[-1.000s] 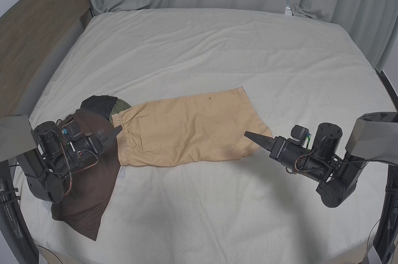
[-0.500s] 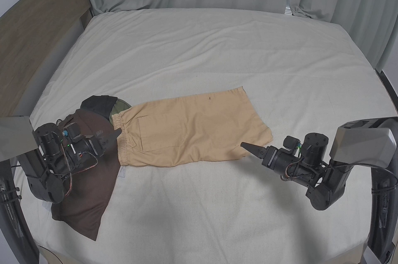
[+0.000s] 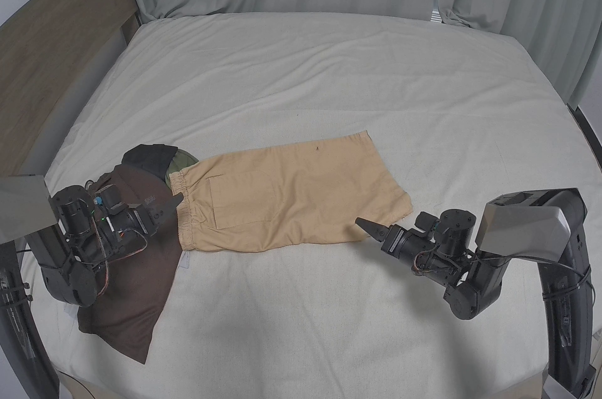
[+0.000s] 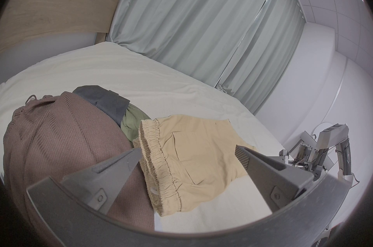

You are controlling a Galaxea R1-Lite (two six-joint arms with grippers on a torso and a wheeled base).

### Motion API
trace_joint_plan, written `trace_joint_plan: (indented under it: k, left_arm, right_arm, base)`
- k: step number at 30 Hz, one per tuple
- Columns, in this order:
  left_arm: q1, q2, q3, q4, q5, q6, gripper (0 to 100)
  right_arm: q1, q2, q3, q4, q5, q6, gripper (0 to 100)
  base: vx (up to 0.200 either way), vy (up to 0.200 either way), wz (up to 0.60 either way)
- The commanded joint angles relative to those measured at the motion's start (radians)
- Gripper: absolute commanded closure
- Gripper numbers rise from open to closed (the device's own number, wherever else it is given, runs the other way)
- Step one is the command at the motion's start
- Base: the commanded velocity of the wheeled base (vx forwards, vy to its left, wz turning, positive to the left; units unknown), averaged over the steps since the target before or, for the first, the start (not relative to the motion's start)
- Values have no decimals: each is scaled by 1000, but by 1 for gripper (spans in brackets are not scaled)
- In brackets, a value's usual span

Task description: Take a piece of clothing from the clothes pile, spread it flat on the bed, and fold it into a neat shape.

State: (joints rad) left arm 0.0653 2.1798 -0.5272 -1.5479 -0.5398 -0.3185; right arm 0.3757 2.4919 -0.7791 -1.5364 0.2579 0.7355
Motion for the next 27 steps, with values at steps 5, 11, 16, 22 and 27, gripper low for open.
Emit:
trace_joint_plan:
  k: [5,11,16,22,27]
  left_arm:
    - [2,0,-2,-1,0,-1,0]
    - [5,-2,-4,0,0,-2,0]
    - [7,-2,-8,0,-2,-4,0]
    - [5,-2,-8,0,-2,-5,0]
    - [7,-3,-10,0,-2,-7,0]
  right_arm:
    - [3,73,-66,10,-12,2,0]
    - [20,139,-144,9,-37,4,0]
    - [25,163,-192,10,-54,22,0]
    - [45,191,-256,5,-78,59,0]
    - [63,209,-307,2,-81,114,0]
  base:
    - [0,0,0]
    - [0,0,0]
    - [0,0,0]
    - [0,0,0]
    - [0,0,0]
